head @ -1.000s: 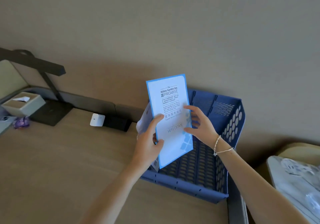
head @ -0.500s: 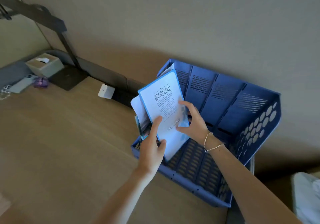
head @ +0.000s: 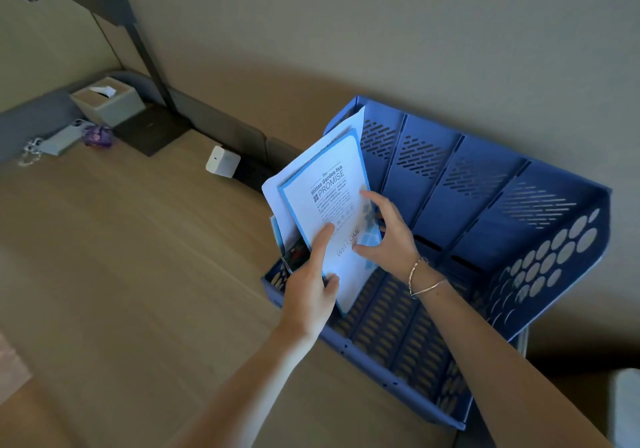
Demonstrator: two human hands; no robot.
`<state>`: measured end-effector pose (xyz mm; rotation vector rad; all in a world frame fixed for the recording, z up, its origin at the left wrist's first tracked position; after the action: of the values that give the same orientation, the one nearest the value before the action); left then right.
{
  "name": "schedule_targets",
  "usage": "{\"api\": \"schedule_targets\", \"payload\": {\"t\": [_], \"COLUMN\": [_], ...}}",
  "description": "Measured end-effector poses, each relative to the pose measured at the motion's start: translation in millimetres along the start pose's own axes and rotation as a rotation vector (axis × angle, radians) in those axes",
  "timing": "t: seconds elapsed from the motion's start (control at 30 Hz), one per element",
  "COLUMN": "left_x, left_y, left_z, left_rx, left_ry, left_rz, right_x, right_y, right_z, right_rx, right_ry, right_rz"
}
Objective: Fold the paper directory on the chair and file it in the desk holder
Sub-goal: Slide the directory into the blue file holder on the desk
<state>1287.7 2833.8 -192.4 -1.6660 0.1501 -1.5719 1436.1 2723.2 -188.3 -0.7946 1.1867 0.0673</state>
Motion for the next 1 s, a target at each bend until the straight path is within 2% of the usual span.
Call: {"api": "schedule_targets", "payload": {"t": [0.37, 1.0], "left_x": [0, 5], "left_y": [4, 3], "left_z": [7, 5], "left_rx": [0.008, 0.012], "left_ry": [-0.064, -0.011], "left_rz": [0.082, 0.063], "right_x": [8, 17], "right_y": [4, 0], "right_z": [13, 11], "right_rx": [-0.063, -0.024], "right_ry": [-0.034, -0.001], "right_rz": [0.003, -0.033]}}
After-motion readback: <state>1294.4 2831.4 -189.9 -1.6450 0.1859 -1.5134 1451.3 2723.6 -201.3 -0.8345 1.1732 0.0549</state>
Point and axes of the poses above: each hand's wrist, its own z-axis towards the middle knuckle, its own y-axis out of the palm, x = y × z, the point moved 6 cm from there along z, towards the middle knuckle
